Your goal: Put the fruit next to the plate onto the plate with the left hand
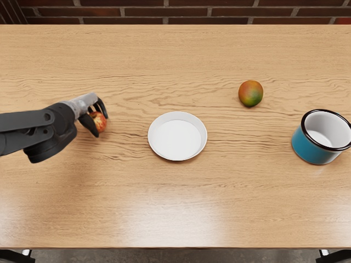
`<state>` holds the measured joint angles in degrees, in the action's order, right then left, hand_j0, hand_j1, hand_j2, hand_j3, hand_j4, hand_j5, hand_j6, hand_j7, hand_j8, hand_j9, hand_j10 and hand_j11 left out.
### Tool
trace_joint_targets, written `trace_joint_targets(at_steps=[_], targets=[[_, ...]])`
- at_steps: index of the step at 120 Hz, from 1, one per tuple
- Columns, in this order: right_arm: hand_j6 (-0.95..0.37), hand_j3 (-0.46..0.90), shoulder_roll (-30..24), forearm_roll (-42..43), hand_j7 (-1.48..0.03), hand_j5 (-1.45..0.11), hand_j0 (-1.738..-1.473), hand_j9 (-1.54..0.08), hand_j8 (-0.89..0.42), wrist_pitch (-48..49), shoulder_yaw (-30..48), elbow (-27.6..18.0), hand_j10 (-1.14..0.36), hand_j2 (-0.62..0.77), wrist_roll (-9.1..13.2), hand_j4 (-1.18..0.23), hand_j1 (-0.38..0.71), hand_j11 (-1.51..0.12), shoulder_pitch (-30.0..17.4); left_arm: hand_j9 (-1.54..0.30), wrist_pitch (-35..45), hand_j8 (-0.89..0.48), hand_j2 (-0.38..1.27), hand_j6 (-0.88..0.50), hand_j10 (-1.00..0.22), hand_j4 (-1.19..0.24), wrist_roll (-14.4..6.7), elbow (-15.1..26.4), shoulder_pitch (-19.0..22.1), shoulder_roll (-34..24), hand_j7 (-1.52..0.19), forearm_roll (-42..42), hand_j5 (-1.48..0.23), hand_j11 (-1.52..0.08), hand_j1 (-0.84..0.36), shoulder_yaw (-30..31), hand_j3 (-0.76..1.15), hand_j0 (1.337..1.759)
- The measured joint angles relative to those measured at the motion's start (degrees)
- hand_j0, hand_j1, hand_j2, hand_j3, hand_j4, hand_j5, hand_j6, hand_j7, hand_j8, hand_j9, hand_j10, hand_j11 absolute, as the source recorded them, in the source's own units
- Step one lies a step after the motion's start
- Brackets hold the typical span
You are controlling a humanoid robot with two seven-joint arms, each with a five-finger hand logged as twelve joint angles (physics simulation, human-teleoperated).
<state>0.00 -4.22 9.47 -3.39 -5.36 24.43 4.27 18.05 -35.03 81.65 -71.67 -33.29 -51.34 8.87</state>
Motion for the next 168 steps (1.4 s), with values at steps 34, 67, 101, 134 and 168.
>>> trace_joint_targets(at_steps=[34,67,101,134,168], targets=[[0.0,0.0,0.0,0.0,0.0,0.0,-1.658,0.0,0.0,0.0,0.1,0.0,0.0,0.0,0.0,0.0,-0.35,0.0,0.6,-0.97,-0.6,-0.38,0.38,-0.38,-0.72,-0.67,0.0,5.0,-7.2,-1.7,-0.97,3.6,-1.0,-0.97,-0.3,-0.7,0.0,1.653],[0.0,0.0,0.0,0.0,0.0,0.0,-1.658,0.0,0.0,0.1,0.1,0.0,0.0,0.0,0.0,0.0,-0.35,0.0,0.8,-1.0,-1.6,-0.34,0.42,-0.33,-0.7,-0.62,0.0,7.8,-13.7,0.2,-1.0,9.6,-1.04,-1.0,-0.34,-0.7,0.0,1.652],[0.0,0.0,0.0,0.1,0.0,0.0,-1.658,0.0,0.0,0.0,0.0,0.0,0.0,0.0,0.0,0.0,-0.35,0.0,0.9,-1.01,-2.7,-0.33,0.4,-0.33,-0.72,-0.61,0.0,8.4,-20.3,6.4,-1.02,16.7,-1.06,-1.02,-0.33,-0.6,0.0,1.651],[0.0,0.0,0.0,0.1,0.0,0.0,-1.658,0.0,0.0,-0.1,0.0,0.0,0.0,0.0,0.0,0.0,-0.35,0.0,1.0,-1.05,-2.9,-0.32,0.43,-0.31,-0.72,-0.58,0.1,5.8,-19.2,14.8,-1.06,20.1,-1.09,-1.05,-0.33,-0.4,0.0,1.652],[0.0,0.0,0.0,0.1,0.0,0.0,-1.658,0.0,0.0,-0.1,0.0,0.0,0.0,0.0,0.0,0.0,-0.35,0.0,1.1,-1.06,-3.0,-0.36,0.41,-0.34,-0.77,-0.61,0.1,-2.1,-15.6,18.0,-1.06,20.0,-1.08,-1.04,-0.3,-0.2,0.0,1.652]])
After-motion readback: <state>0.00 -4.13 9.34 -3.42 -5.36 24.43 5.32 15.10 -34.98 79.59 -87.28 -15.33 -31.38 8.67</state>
